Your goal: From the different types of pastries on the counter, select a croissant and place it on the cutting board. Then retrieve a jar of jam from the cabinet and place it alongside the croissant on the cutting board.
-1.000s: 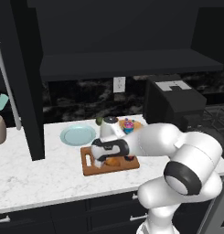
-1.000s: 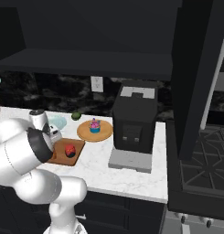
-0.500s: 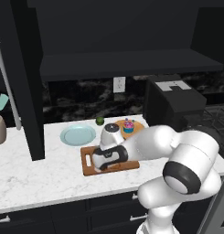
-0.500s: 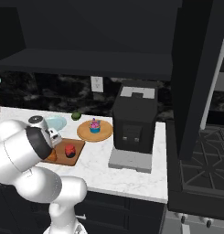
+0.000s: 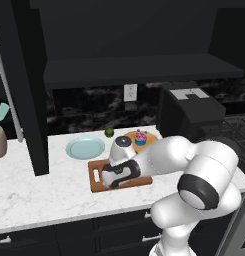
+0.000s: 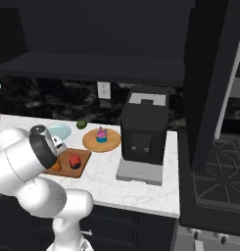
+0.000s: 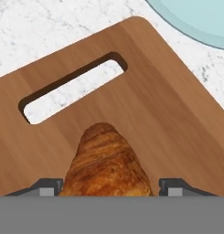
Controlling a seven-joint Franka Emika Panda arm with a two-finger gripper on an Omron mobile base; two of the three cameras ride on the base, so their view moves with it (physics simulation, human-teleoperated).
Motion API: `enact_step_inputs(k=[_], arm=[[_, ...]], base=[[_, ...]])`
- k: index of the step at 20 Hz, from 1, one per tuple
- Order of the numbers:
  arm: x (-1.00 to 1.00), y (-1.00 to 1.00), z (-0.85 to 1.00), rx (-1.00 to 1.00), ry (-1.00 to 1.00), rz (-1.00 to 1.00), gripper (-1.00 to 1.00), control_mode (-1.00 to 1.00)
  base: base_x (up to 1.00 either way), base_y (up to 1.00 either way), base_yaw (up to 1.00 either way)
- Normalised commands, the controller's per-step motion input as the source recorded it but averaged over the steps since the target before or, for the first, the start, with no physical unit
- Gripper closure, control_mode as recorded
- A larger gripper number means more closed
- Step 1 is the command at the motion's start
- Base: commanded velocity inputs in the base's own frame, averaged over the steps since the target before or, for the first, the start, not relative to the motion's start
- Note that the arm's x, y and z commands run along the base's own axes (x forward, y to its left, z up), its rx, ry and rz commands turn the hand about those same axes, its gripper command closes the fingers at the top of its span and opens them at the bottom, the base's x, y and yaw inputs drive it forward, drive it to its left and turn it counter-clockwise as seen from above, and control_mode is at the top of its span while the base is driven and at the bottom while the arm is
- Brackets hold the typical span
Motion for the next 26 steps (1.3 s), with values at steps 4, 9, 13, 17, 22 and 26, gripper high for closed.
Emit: enact_step_inputs(k=[4, 9, 13, 17, 22, 26], arm=[[0.15, 0.0, -0.08, 0.03, 0.0, 0.0, 1.0, -1.0], [0.03, 0.0, -0.27, 0.0, 0.0, 0.0, 1.0, -1.0], [0.05, 0.0, -0.15, 0.03, 0.0, 0.0, -1.0, -1.0], [0.01, 0.0, 0.0, 0.09, 0.04, 0.0, -1.0, -1.0], [0.01, 0.0, -0.02, 0.05, 0.04, 0.0, -1.0, -1.0], [0.21, 0.16, 0.09, 0.0, 0.0, 0.0, -1.0, -1.0]], base=[[0.0, 0.0, 0.0], [0.0, 0.0, 0.0], [0.0, 0.0, 0.0], [0.0, 0.0, 0.0], [0.0, 0.0, 0.0], [0.0, 0.0, 0.0]])
